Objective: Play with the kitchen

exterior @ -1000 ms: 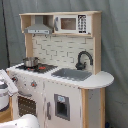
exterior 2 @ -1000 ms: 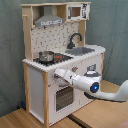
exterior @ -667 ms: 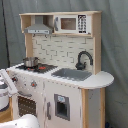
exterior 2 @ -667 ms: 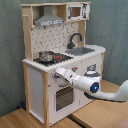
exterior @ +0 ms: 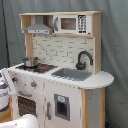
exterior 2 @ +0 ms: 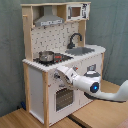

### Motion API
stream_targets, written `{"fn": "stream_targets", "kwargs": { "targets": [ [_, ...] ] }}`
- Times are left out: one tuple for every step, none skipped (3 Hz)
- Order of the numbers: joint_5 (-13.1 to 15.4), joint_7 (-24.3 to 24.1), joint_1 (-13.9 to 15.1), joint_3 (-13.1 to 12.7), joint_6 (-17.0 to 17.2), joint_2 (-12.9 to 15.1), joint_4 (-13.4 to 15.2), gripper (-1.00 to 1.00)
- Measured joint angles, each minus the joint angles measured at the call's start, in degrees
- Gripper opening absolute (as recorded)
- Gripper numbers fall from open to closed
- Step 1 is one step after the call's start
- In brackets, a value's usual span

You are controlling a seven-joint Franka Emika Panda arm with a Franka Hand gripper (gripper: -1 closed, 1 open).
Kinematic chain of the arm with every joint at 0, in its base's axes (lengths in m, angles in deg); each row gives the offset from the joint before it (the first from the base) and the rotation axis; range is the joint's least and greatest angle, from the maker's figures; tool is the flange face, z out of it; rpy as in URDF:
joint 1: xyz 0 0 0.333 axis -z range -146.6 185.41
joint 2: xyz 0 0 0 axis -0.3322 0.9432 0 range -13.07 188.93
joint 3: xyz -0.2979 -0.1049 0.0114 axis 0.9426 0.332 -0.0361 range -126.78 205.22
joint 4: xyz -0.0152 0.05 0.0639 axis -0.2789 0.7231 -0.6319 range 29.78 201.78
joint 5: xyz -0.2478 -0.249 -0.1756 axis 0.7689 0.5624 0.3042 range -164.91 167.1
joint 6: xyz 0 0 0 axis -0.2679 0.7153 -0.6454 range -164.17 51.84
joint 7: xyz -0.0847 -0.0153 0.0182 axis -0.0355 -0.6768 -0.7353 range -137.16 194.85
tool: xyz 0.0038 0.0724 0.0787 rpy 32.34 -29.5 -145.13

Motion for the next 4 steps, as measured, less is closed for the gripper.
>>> {"fn": "stream_targets", "kwargs": {
  "targets": [
    [0.0,-3.7,0.0,-0.1,0.0,0.0,0.0,-1.0],
    [0.0,-3.7,0.0,-0.1,0.0,0.0,0.0,1.0],
    [0.1,-2.3,-2.6,-0.8,-0.1,0.0,5.0,1.0],
    [0.1,2.0,-6.0,-0.4,1.3,0.0,7.2,1.0]
  ]
}}
